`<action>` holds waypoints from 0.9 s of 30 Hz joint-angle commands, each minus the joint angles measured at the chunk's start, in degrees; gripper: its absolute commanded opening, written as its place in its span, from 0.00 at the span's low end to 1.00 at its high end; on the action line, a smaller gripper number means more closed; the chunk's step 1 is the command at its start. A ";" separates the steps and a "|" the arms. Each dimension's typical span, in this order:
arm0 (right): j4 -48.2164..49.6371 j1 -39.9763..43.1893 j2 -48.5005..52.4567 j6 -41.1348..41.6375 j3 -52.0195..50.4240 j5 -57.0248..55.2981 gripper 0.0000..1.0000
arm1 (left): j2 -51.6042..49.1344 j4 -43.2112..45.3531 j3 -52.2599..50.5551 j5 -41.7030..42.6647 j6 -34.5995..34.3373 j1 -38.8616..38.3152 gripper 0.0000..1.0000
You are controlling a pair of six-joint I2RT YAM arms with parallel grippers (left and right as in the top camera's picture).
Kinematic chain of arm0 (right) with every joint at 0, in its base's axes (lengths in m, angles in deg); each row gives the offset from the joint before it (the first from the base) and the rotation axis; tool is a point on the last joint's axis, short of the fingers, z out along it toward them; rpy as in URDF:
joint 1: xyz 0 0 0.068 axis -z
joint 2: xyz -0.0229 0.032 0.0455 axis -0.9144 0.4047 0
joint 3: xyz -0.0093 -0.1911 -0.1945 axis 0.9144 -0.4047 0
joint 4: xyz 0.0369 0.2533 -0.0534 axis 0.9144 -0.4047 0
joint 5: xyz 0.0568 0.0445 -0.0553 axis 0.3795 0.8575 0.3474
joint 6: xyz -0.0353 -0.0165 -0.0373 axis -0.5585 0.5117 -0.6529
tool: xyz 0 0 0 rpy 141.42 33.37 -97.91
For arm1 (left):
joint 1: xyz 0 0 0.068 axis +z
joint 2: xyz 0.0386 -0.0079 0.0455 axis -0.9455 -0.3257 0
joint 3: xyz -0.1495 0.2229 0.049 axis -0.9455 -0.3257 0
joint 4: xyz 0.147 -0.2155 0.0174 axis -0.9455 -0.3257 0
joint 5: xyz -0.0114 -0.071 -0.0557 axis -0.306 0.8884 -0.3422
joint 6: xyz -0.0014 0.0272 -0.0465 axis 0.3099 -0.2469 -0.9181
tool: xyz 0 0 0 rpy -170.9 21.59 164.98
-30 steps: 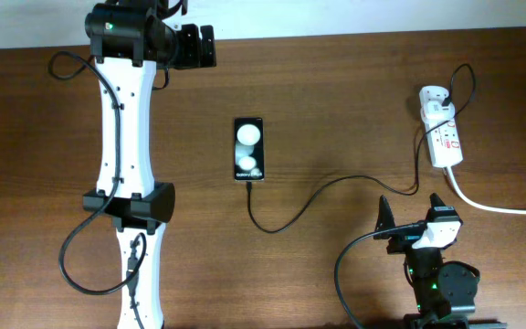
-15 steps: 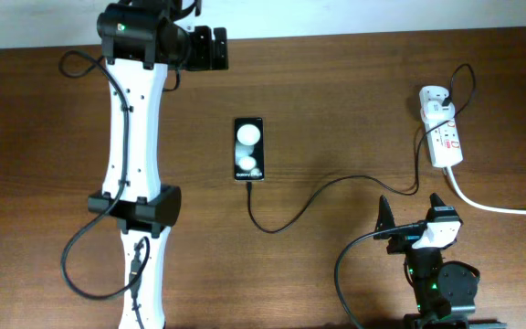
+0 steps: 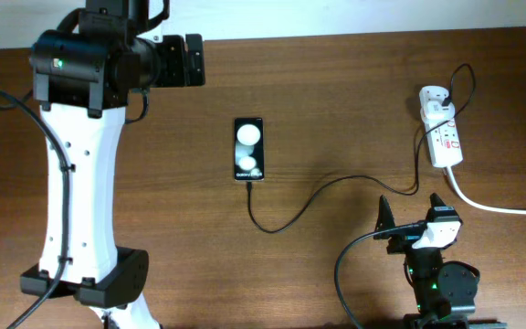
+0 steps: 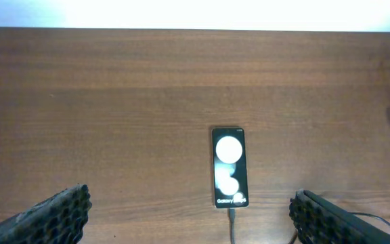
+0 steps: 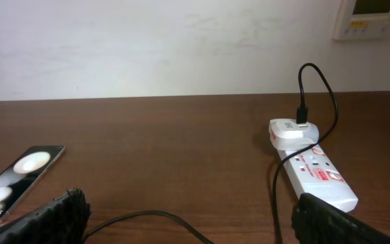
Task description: Plug charger to phone and switch on socket
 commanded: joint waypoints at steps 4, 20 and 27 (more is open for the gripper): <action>-0.09 -0.35 -0.63 0.33 -0.39 0.11 0.99 | 12.26 10.19 -17.51 -1.90 -0.11 0.20 0.99; -0.09 -0.35 -0.63 0.33 -0.39 0.11 0.99 | 49.44 57.79 -84.98 -2.38 1.49 0.31 0.99; -0.09 -0.35 -0.63 0.33 -0.39 0.13 0.99 | 73.05 86.14 -120.98 -2.32 13.64 1.77 0.99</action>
